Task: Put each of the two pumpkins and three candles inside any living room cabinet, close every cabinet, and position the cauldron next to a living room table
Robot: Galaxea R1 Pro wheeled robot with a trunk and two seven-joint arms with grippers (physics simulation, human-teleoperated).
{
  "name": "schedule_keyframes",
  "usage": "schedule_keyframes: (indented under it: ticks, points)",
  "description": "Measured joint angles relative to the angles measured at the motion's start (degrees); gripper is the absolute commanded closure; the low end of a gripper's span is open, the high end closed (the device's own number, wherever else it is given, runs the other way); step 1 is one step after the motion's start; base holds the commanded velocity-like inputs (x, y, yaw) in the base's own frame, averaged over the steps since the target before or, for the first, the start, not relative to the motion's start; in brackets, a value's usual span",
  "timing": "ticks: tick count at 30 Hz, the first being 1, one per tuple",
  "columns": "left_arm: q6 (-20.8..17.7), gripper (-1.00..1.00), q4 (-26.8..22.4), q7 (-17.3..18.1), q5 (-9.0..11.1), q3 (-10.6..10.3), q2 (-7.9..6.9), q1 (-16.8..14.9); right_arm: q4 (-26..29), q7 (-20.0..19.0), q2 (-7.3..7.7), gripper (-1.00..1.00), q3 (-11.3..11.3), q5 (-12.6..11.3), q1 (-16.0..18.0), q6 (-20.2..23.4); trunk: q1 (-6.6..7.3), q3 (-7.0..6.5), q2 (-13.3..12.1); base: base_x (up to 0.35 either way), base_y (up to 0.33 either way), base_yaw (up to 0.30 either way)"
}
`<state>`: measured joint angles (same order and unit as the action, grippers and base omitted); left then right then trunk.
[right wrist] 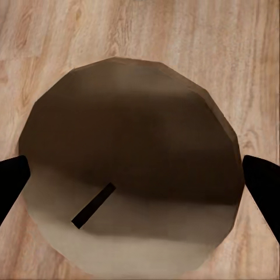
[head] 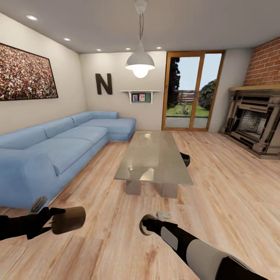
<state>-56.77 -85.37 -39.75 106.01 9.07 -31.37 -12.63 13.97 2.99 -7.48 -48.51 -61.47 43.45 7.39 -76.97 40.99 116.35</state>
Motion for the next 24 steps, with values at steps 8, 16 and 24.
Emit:
schedule_keyframes:
  ticks: [8, 16, 24]
  points:
    - [0.00, 1.00, 0.00, 0.04, -0.01, 0.00, 0.00, 0.00, 0.00, -0.03, -0.02, 1.00, 0.00, 0.00, 0.01, 0.00, 1.76, -1.44, -3.21, 0.000, 0.000, -0.279]
    - [0.00, 1.00, 0.00, 0.06, -0.01, 0.00, 0.00, -0.01, 0.00, -0.10, 0.00, 1.00, 0.01, 0.00, 0.00, 0.00, 3.52, -2.87, -6.42, 0.000, 0.000, -0.279]
    - [-0.01, 1.00, 0.00, 0.06, -0.01, 0.00, 0.00, 0.00, 0.00, -0.11, -0.06, 1.00, -0.01, -0.01, 0.00, 0.00, 5.27, -4.31, -9.63, 0.000, 0.000, -0.279]
